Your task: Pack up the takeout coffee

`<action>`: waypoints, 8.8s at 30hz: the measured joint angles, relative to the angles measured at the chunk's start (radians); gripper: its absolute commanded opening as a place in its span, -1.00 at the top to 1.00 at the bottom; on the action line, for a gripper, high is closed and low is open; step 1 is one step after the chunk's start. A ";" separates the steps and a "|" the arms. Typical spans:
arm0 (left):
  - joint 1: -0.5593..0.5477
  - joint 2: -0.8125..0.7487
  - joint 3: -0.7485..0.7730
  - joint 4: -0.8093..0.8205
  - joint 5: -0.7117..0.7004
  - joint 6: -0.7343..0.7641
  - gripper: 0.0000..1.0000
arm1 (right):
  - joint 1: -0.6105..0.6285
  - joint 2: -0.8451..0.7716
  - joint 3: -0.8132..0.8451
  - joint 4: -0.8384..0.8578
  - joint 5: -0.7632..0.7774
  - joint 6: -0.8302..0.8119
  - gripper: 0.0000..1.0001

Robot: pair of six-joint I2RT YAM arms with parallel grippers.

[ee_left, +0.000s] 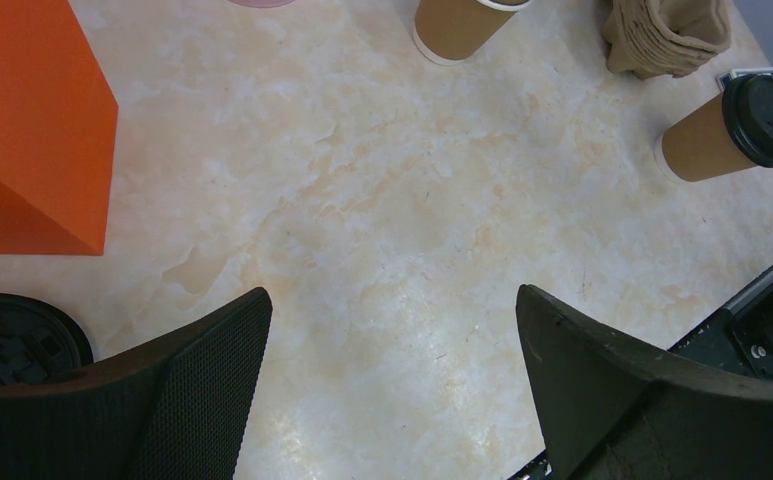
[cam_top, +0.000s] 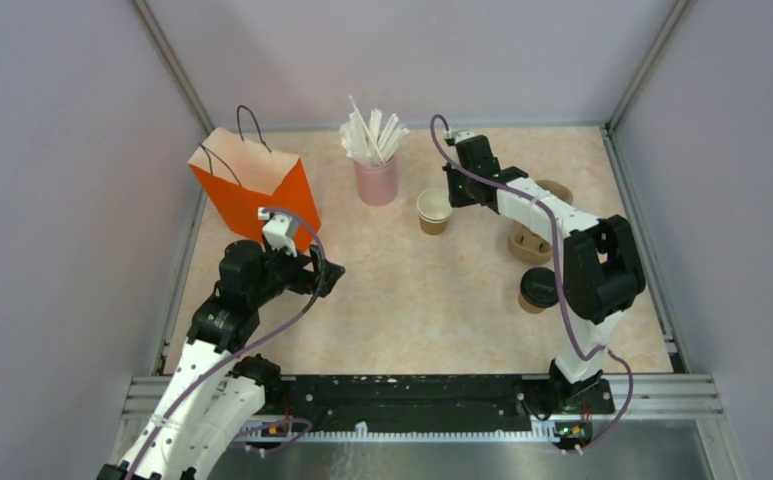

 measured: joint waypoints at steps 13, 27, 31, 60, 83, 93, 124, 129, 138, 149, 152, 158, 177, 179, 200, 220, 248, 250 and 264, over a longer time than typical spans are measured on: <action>0.000 0.000 0.000 0.000 0.001 0.003 -0.93 | -0.005 -0.066 -0.002 0.004 -0.021 0.036 1.00; -0.017 0.144 0.009 0.074 0.134 -0.050 -0.53 | -0.048 -0.131 -0.028 0.041 -0.129 0.108 1.00; -0.171 0.298 0.031 0.179 0.088 -0.154 -0.52 | -0.068 -0.150 -0.094 0.048 -0.170 0.132 1.00; -0.307 1.010 0.059 1.175 -0.001 -0.833 -0.48 | -0.074 -0.327 -0.278 0.107 -0.250 0.177 1.00; -0.294 1.080 0.084 1.201 -0.013 -0.819 -0.45 | -0.075 -0.301 -0.278 0.109 -0.261 0.166 0.99; -0.294 1.133 0.129 1.105 -0.035 -0.763 -0.44 | -0.072 -0.255 -0.277 0.074 -0.228 0.141 0.73; -0.292 1.147 0.161 1.018 -0.062 -0.670 -0.45 | -0.013 -0.214 -0.169 -0.010 -0.148 0.117 1.00; -0.292 1.144 0.161 1.005 -0.065 -0.651 -0.48 | -0.021 -0.206 -0.084 -0.060 -0.139 0.117 1.00; -0.292 1.019 0.161 0.892 -0.080 -0.593 -0.55 | -0.029 -0.211 0.077 -0.139 -0.140 0.103 1.00; -0.292 0.566 0.174 0.512 -0.183 -0.388 -0.79 | 0.017 -0.443 -0.057 -0.304 -0.172 0.089 1.00; -0.292 0.421 0.177 0.375 -0.280 -0.364 -0.93 | 0.104 -0.530 -0.139 -0.325 -0.131 0.096 1.00; -0.288 0.191 0.158 0.146 -0.569 -0.373 -0.98 | 0.242 -0.568 -0.298 -0.321 -0.104 0.140 1.00; -0.006 0.476 0.093 -0.121 -0.851 -0.309 -0.68 | 0.325 -0.503 -0.401 -0.283 -0.051 0.161 0.59; -0.006 0.510 0.093 -0.124 -0.859 -0.306 -0.48 | 0.325 -0.512 -0.401 -0.283 -0.051 0.158 0.60; -0.006 0.615 0.070 -0.138 -0.815 -0.294 0.18 | 0.326 -0.779 -0.380 -0.275 -0.029 0.126 0.60; -0.006 0.554 0.068 -0.136 -0.811 -0.266 1.00 | 0.326 -0.817 -0.382 -0.275 -0.016 0.122 0.61; 0.007 0.661 0.062 -0.086 -0.867 -0.255 0.63 | 0.326 -0.848 -0.382 -0.276 -0.014 0.087 0.60; 0.007 0.660 0.059 -0.080 -0.867 -0.256 0.78 | 0.326 -0.848 -0.382 -0.276 -0.014 0.086 0.60; 0.007 0.500 0.104 -0.153 -0.809 -0.275 1.00 | 0.326 -0.848 -0.391 -0.260 -0.012 0.081 0.40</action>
